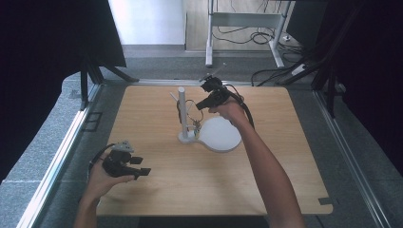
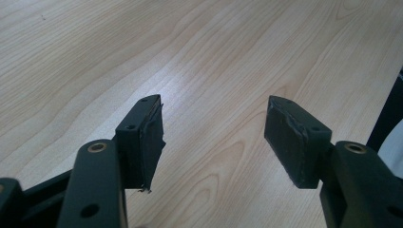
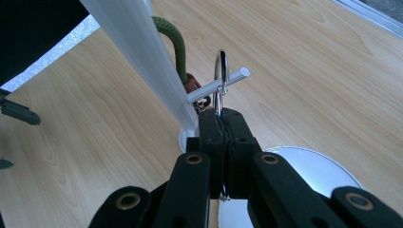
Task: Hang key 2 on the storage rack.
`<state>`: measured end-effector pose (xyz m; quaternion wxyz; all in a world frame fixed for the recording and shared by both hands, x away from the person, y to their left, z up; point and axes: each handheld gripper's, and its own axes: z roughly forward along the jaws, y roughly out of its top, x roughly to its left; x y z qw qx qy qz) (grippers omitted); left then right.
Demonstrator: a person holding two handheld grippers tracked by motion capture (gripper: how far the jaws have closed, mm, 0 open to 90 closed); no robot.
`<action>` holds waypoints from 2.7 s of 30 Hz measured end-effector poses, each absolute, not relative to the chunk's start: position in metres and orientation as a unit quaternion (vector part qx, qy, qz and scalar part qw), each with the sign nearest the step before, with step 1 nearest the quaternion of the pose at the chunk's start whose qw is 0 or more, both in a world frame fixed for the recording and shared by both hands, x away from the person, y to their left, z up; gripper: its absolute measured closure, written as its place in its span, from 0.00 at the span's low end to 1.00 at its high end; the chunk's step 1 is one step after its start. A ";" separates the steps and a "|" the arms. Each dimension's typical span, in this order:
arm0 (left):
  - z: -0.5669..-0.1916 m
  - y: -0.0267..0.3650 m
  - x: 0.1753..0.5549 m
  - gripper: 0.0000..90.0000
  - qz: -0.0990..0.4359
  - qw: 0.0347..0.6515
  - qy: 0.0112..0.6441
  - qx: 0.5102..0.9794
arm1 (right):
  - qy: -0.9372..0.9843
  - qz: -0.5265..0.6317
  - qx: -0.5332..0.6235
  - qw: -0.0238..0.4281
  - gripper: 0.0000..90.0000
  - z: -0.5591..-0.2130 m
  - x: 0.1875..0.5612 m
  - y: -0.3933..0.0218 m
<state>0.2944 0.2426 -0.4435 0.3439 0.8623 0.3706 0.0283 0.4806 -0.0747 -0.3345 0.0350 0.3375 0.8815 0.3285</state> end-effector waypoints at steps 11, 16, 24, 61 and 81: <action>-0.443 0.242 0.294 0.43 0.028 0.343 0.370 0.863 | 0.884 0.321 0.337 0.032 0.98 -0.347 0.477 -0.072; -0.444 0.242 0.294 0.43 0.027 0.340 0.370 0.864 | 0.885 0.320 0.337 0.028 0.98 -0.352 0.476 -0.073; -0.443 0.242 0.294 0.43 0.027 0.341 0.370 0.863 | 0.888 0.317 0.333 0.023 0.98 -0.356 0.475 -0.071; -0.449 0.238 0.294 0.43 0.025 0.328 0.374 0.867 | 0.872 0.364 0.324 0.051 0.63 -0.364 0.422 -0.160; -0.454 0.235 0.294 0.42 0.025 0.313 0.374 0.873 | 0.854 0.383 0.347 0.058 0.58 -0.430 0.356 -0.233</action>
